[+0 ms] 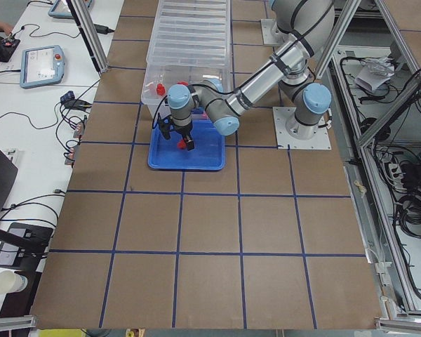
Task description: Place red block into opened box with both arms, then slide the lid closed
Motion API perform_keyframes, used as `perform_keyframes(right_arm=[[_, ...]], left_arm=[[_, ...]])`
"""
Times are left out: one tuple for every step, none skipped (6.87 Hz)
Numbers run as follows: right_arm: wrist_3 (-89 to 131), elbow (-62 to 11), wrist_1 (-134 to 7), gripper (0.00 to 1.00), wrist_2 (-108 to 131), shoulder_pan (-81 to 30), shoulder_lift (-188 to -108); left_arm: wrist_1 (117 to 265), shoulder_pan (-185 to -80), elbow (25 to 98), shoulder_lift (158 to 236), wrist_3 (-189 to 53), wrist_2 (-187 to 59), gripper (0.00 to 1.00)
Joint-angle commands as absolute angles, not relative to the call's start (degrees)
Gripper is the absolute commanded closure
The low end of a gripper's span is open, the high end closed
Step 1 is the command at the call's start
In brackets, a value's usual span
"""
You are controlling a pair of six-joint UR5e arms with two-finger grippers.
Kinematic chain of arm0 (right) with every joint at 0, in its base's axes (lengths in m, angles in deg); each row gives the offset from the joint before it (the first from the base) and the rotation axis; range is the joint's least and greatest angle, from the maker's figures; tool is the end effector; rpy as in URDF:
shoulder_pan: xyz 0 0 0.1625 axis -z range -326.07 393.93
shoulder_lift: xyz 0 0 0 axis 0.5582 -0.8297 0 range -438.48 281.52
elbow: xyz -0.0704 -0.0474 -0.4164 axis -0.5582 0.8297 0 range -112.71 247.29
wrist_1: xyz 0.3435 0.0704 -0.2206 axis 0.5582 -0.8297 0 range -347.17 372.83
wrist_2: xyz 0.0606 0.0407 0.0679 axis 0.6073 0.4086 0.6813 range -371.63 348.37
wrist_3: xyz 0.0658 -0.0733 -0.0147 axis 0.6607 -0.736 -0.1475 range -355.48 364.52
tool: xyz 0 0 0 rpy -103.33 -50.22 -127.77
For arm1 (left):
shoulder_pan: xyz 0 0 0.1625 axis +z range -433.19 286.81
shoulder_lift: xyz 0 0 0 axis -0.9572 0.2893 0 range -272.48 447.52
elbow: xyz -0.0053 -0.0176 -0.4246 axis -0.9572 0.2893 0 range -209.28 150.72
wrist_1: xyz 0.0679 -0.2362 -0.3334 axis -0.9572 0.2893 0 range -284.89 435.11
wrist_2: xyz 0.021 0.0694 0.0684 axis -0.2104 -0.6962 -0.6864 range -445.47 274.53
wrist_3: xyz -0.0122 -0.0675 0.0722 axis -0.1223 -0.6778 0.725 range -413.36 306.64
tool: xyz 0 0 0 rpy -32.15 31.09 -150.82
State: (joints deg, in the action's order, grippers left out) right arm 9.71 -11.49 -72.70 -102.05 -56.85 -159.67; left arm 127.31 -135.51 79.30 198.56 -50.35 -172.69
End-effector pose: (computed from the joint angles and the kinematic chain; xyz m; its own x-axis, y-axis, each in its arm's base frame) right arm 0.1402 -0.5511 0.4958 -0.9970 0.0764 0.0106 0.0768 0.9964 0.0353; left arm 0.1335 -0.5522 0.2064 -0.9070 -0.4182 0.0500 -0.4172 0.9084 0.0293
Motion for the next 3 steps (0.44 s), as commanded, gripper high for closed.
perform_keyframes(right_arm=[[9.7,-11.4,-72.7,0.00,-102.2,-56.9,-159.6],[9.9,-11.0,-72.7,0.00,-102.7,-56.9,-159.6],[10.0,-11.2,-72.7,0.00,-102.7,-56.9,-159.6]], left_arm=[[124.5,-135.6,79.8,200.8,-50.6,-171.7,0.00],[124.6,-135.6,80.4,201.4,-50.6,-170.6,0.02],[124.2,-135.7,80.9,201.6,-52.9,-170.8,0.03]])
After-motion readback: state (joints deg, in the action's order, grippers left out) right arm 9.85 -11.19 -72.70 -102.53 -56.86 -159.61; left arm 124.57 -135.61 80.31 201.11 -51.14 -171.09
